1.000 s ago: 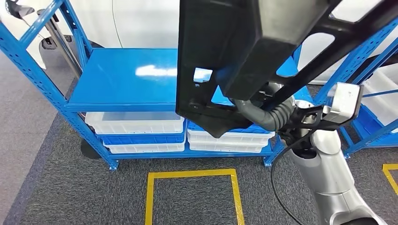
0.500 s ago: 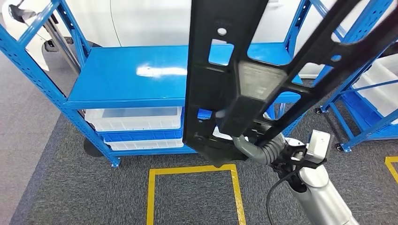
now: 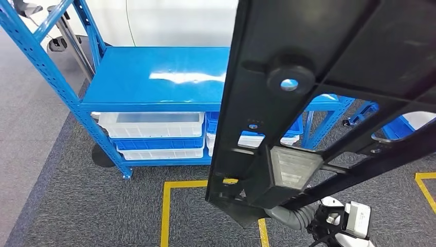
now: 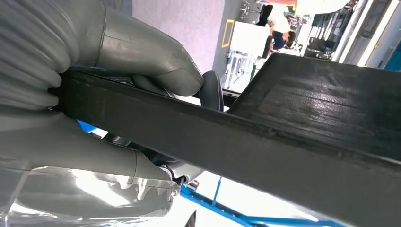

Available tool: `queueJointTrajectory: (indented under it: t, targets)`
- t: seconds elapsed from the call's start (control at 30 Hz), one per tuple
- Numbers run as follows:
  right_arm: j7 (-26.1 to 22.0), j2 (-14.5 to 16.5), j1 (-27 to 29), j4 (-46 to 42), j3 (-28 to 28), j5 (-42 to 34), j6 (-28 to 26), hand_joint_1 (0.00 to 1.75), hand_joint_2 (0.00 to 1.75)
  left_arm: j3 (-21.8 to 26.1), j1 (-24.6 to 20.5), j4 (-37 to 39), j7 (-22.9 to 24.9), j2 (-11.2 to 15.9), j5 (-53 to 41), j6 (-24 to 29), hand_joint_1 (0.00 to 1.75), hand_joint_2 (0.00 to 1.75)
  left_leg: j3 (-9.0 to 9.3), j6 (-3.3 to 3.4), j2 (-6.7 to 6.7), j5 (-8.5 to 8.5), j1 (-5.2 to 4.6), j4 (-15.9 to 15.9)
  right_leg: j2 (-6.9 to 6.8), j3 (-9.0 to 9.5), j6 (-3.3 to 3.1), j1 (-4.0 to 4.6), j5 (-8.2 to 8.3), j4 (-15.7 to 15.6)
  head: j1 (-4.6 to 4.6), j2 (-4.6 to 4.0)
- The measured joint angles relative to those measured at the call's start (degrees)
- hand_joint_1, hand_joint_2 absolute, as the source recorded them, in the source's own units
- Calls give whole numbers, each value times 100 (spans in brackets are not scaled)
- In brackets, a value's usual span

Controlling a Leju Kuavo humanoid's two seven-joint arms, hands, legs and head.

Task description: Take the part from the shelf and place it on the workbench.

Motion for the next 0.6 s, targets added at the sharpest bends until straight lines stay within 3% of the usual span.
queueJointTrajectory:
  t: [0.07,0.1,0.13,0.17,0.23,0.3,0.37,0.43,0.5,0.57,0.6]
  targets:
    - [6,38,68,-6,10,-9,78,175,175,3,-1,0,-30,1,29,23,0,175,-69,28,11,44,-16,7,4,-303,39,-12,-415,755,0,0]
    - [26,65,80,3,18,-26,143,175,175,5,-1,0,-45,2,52,38,0,175,-102,32,15,63,-26,13,4,-402,47,-15,-521,1038,0,0]
    - [69,98,65,21,29,-54,214,175,175,10,-1,0,-62,3,75,53,0,175,-129,29,15,80,-33,19,4,-397,44,-14,-510,1107,0,0]
    - [133,138,21,45,41,-89,285,175,175,14,-2,0,-80,3,95,70,0,175,-148,24,15,94,-39,26,4,-281,29,-12,-404,960,0,0]
    - [282,217,-129,99,66,-152,370,175,175,18,-13,0,-115,2,108,97,0,175,-164,3,15,117,-53,34,7,189,-39,3,-89,194,0,0]
    - [371,269,-255,137,79,-187,395,175,175,19,-28,0,-134,0,98,114,0,175,-187,-34,11,142,-71,47,7,518,-116,37,58,-412,0,0]
    - [404,296,-294,155,86,-198,432,175,175,19,-35,0,-138,-1,88,119,0,175,-216,-90,8,176,-73,45,4,550,-173,72,72,-536,0,0]
    - [420,319,-293,159,110,-242,518,175,175,18,-41,0,-131,3,74,96,0,175,-248,-157,8,148,-70,76,-3,537,-238,45,133,-587,0,0]
    - [425,345,-273,158,154,-358,651,175,175,17,-52,0,-125,9,57,51,0,175,-397,-219,5,-124,-62,434,-15,521,-297,9,195,-641,0,0]
    - [430,367,-203,157,195,-497,768,175,175,16,-74,0,-139,13,51,25,0,175,-676,-271,4,-534,-37,1157,-27,478,-321,14,221,-636,0,0]
    - [433,378,-148,157,213,-544,811,175,175,16,-85,0,-151,15,58,18,0,175,-779,-292,5,-659,-26,1463,-33,457,-322,16,228,-624,0,0]
